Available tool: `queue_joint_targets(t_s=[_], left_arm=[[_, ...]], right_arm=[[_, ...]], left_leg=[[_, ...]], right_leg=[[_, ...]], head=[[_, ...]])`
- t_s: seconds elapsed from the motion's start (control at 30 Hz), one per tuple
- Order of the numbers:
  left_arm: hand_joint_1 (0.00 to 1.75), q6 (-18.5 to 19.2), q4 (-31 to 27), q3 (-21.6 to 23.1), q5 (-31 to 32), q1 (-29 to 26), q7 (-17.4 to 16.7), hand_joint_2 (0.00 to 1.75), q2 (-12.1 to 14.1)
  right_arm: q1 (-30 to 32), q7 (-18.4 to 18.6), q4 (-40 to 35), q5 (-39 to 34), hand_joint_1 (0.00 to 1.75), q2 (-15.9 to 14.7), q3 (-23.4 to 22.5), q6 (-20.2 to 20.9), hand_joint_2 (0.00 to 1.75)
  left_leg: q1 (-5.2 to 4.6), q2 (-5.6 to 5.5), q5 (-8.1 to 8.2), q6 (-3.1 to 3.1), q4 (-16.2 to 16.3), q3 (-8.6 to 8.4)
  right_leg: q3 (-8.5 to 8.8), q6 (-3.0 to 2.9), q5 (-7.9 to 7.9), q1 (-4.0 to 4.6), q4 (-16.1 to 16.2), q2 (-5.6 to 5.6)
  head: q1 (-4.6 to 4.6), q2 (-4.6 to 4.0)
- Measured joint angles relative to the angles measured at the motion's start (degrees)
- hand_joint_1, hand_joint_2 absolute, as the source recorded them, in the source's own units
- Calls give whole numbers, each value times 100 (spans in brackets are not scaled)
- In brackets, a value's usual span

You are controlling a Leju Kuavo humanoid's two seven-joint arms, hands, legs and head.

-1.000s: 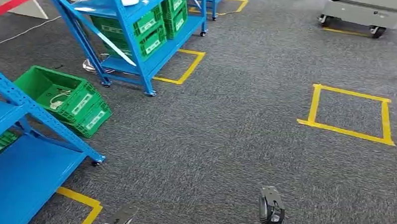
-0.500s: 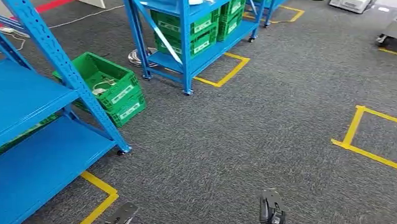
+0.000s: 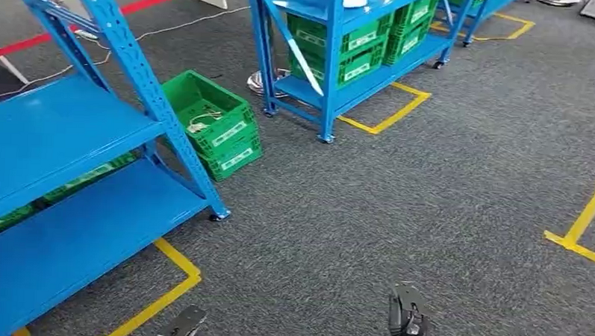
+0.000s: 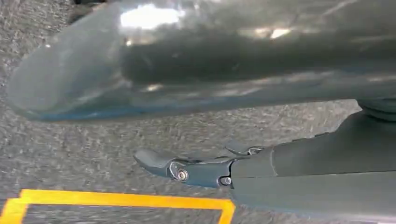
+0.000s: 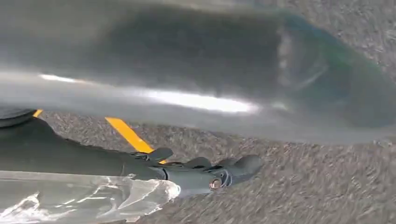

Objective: Take the parts from the cabinet and place them on the table.

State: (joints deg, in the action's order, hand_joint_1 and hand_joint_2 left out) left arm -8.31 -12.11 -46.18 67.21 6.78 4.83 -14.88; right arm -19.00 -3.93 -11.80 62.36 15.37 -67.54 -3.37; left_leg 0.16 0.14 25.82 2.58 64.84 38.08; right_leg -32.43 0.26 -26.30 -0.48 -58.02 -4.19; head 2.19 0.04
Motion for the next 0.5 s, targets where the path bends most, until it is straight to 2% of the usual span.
queue_joint_targets(t_s=[0.03, 0.07, 0.1, 0.13, 0.2, 0.23, 0.27, 0.3, 0.33, 0.37, 0.4, 0.43, 0.47, 0.5], left_arm=[[0, 0, 0, 0, 0, 8, 0, 0, 0], [0, 2, 0, 0, 0, 29, 0, 0, -9], [0, 4, 2, 2, 2, 54, 0, 0, -9], [0, 4, 2, 2, 2, 50, 0, 0, -11], [0, 11, 2, 0, 2, 19, 0, 0, -9], [0, 22, 2, 0, 2, 11, 0, 0, -11], [0, 22, 2, 0, 2, 17, 2, 0, -9], [0, 24, 2, 0, 9, 39, 4, 0, -9], [0, 24, 2, 2, 11, 49, 6, 0, -17], [0, 24, 2, 2, 20, 49, 9, 0, -22], [0, 24, 2, 2, 33, 38, 9, 0, -22], [0, 22, 2, 0, 42, 31, -4, 0, -15], [0, 22, 2, 0, 46, 29, -31, 0, -13], [0, 22, 2, 0, 52, 29, -42, 0, -15]], right_arm=[[-5, 0, 0, -2, 0, 0, 0, 0, 0], [1, 0, -2, -6, 0, -2, 0, 0, 0], [3, 2, -2, -9, 0, -7, 0, 0, 0], [3, 2, -2, -11, 0, -7, 0, 0, 0], [-7, 4, -2, -13, 0, -7, 4, 0, 0], [-9, 4, -2, -15, 0, -7, 9, 0, 0], [-15, -2, -2, -15, 0, -7, 13, 0, 0], [-13, 0, -2, -18, 0, -7, 24, 0, 0], [-3, 0, -2, -22, 0, -9, 30, 0, 0], [7, 0, -2, -33, 0, -9, 31, -2, 0], [13, 2, -2, -44, 0, -11, 35, -4, 0], [14, 7, -2, -66, 0, -13, 42, -15, 0], [9, 11, -2, -81, 0, -13, 46, -28, 0], [1, 18, -2, -101, 0, -13, 57, -33, 0]], left_leg=[[-10, 251, -198, -10, -515, -297], [-54, 563, -175, 11, -813, -455], [-50, 448, -169, -102, -837, -438], [-54, 397, -167, -127, -837, -420], [-64, 233, -176, -202, -847, -404], [-18, 160, -201, -240, -863, -417], [-5, 105, -208, -263, -863, -414], [-1, 35, -213, -303, -863, -409], [-1, -52, -217, -312, -862, -407], [-3, -134, -215, -317, -862, -408], [-5, -226, -215, -317, -860, -410], [-5, -308, -216, -315, -858, -415], [-2, -398, -219, -309, -854, -419], [7, -494, -221, -300, -849, -430]], right_leg=[[27, 27, -17, 2, 0, -59], [32, 69, -51, 68, -25, -116], [31, 95, -66, 84, -35, -175], [48, 114, -71, 92, -23, -236], [94, 165, -90, 80, -4, -390], [59, 218, -145, 40, -45, -265], [-12, 245, -285, 27, -248, 86], [-200, 254, -508, 20, -671, 284], [-447, 265, -737, 18, -1198, 368], [-677, 275, -890, 19, -1644, 393], [-822, 274, -911, 21, -1869, 399], [-825, 266, -794, 20, -1801, 401], [-714, 257, -569, 14, -1508, 409], [-487, 245, -273, -2, -1001, 456]], head=[[4, 0], [15, 0], [0, 0], [-27, 0], [-15, 0], [-18, 0], [-53, 0], [-68, 0], [-77, 0], [-85, 0], [-81, 0], [-81, 0], [-83, 0], [-81, 0]])
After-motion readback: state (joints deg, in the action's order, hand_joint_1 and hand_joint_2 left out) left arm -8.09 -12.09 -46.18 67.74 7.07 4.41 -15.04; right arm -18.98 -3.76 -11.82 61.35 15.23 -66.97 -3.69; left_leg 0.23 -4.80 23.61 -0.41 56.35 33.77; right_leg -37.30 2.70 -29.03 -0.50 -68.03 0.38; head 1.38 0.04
